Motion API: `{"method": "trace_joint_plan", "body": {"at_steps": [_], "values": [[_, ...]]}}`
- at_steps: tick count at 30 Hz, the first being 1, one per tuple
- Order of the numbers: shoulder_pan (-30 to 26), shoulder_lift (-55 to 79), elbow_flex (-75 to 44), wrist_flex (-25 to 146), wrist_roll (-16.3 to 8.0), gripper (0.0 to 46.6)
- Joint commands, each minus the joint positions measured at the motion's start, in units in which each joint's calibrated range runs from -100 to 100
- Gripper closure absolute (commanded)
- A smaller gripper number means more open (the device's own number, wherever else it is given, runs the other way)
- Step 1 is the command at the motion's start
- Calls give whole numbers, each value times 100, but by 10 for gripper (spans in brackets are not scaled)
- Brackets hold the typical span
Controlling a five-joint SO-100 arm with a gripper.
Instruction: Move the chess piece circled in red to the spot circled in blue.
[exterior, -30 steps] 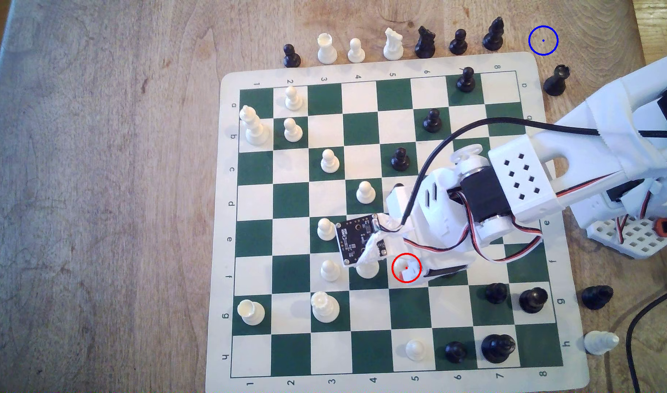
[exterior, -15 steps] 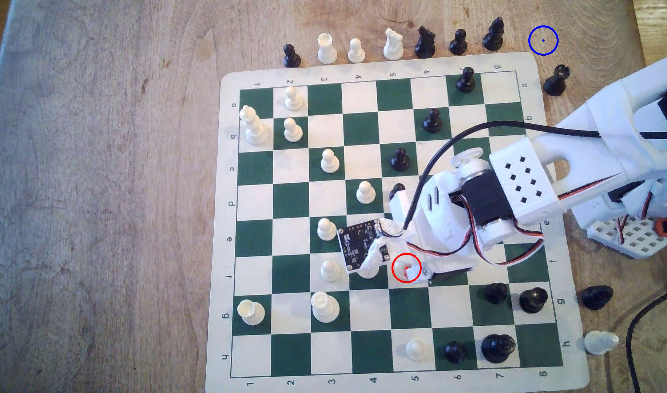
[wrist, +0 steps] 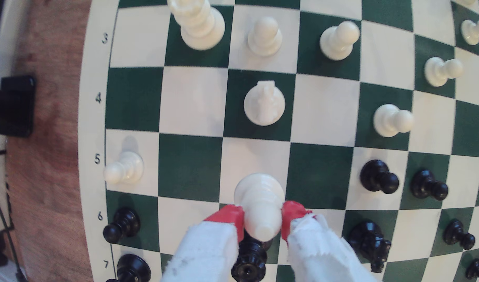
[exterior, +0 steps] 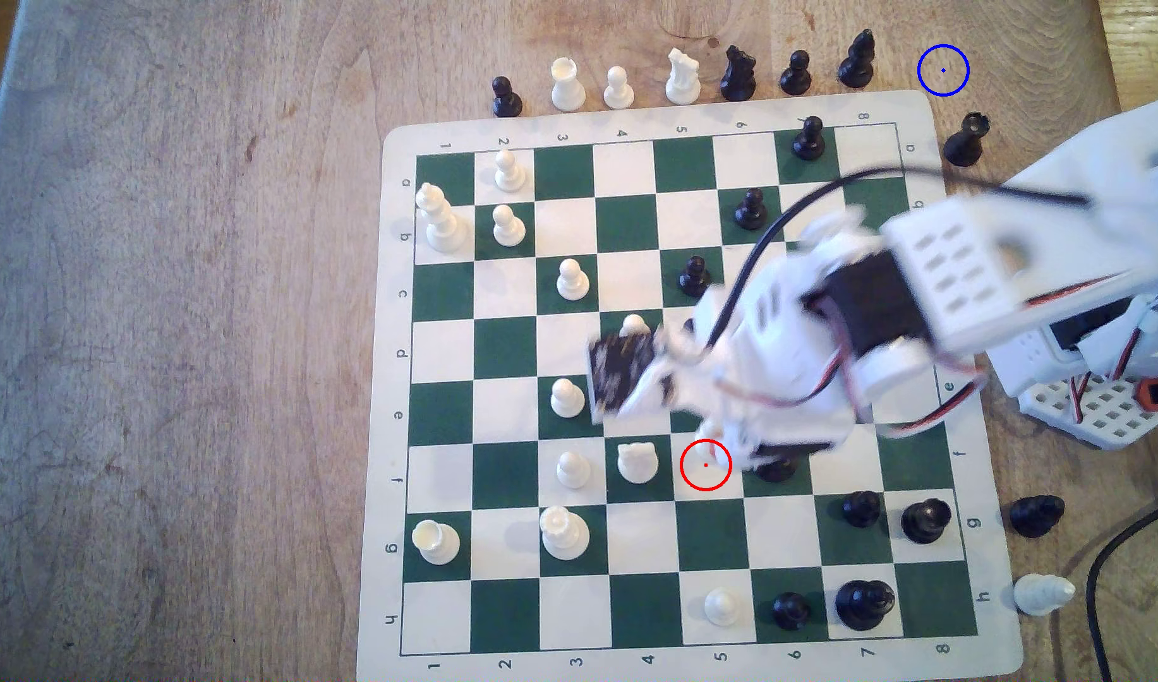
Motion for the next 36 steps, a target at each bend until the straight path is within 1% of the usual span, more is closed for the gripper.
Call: {"method": "trace_joint_plan", "body": {"at_steps": [1, 3, 4, 7, 8, 12, 13, 16, 17, 20, 21, 24, 26, 30, 36], "values": [[761, -1327, -720, 330, 10, 464], [1246, -1633, -729, 428, 29, 464], [1888, -1879, -883, 657, 39, 464], [2857, -2151, -1101, 1018, 147, 464], [3366, -2388, -1101, 1206, 210, 464], [4164, -3008, -874, 1697, 347, 464], [4508, -3212, -847, 1951, 391, 464], [5110, -3381, -820, 2115, 391, 464], [5556, -3373, -711, 2025, 381, 464], [6291, -3263, -330, 1558, 381, 464], [6800, -3169, 78, 1230, 391, 464], [7261, -3118, 794, 878, 376, 464], [7363, -3033, 1247, 600, 361, 464], [7425, -2719, 1773, -129, 381, 464], [7629, -2108, 1791, -481, 440, 464]]}}
